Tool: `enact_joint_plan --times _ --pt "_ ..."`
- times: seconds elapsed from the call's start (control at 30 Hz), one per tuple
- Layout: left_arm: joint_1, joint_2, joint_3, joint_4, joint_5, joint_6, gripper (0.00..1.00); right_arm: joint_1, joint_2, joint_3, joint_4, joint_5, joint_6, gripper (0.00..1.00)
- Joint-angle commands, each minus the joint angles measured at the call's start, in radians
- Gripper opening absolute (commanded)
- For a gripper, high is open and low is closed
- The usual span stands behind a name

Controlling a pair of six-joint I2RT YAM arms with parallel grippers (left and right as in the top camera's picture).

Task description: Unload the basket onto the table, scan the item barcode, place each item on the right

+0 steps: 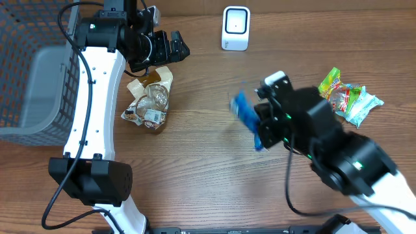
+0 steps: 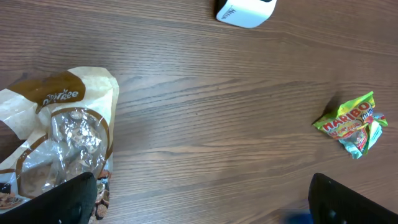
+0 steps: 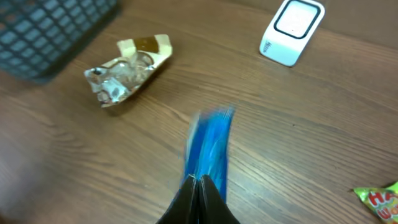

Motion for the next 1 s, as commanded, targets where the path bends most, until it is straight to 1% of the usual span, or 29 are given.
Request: enact_joint_plan --times 0.0,0.13,0.23,0.37,0.47,0.5,0.53,0.57,0.63,0.67,0.8,0.87,0.93,0.97 --pt "0.005 -0.015 0.010 0.000 -0.007 0.016 1.00 0.004 0.118 -0.031 0.047 0.021 0.025 0.04" --pt "0.005 -0.015 0.010 0.000 -0.007 0.016 1.00 0.004 0.314 -0.048 0.117 0.017 0.025 0.04" --pt "0.005 -0.015 0.010 0.000 -0.007 0.016 1.00 0.002 0.411 -0.048 0.144 0.005 0.028 0.04" --pt "0.005 -0.015 0.010 0.000 -0.007 0.016 1.00 -0.037 0.414 -0.043 0.124 -0.025 0.054 0.04" --pt "0.005 -0.015 0.010 0.000 -0.007 0.016 1.00 -0.103 0.391 -0.029 0.041 -0.079 0.033 0.04" --pt "0.005 -0.015 0.010 0.000 -0.007 0.016 1.00 -0.128 0.382 -0.029 0.005 -0.106 0.010 0.06" --pt "0.005 -0.015 0.010 0.000 -0.007 0.016 1.00 -0.159 0.377 -0.029 -0.045 -0.140 -0.024 0.12" --pt "0.005 -0.015 0.010 0.000 -0.007 0.016 1.00 -0.188 0.376 -0.029 -0.093 -0.171 -0.062 0.20" --pt "0.005 -0.015 0.010 0.000 -0.007 0.016 1.00 -0.245 0.377 -0.036 -0.177 -0.215 -0.130 0.31" --pt "0.005 -0.015 0.010 0.000 -0.007 0.016 1.00 -0.270 0.377 -0.049 -0.201 -0.229 -0.154 0.35" --pt "0.005 -0.015 0.010 0.000 -0.007 0.016 1.00 -0.312 0.377 -0.106 -0.213 -0.329 -0.220 0.45" --pt "0.005 -0.015 0.010 0.000 -0.007 0.016 1.00 -0.310 0.377 -0.134 -0.204 -0.376 -0.246 0.54" --pt "0.005 -0.015 0.010 0.000 -0.007 0.016 1.00 -0.304 0.377 -0.166 -0.192 -0.420 -0.280 0.65" --pt "0.005 -0.015 0.010 0.000 -0.007 0.016 1.00 -0.304 0.377 -0.183 -0.188 -0.430 -0.295 0.67"
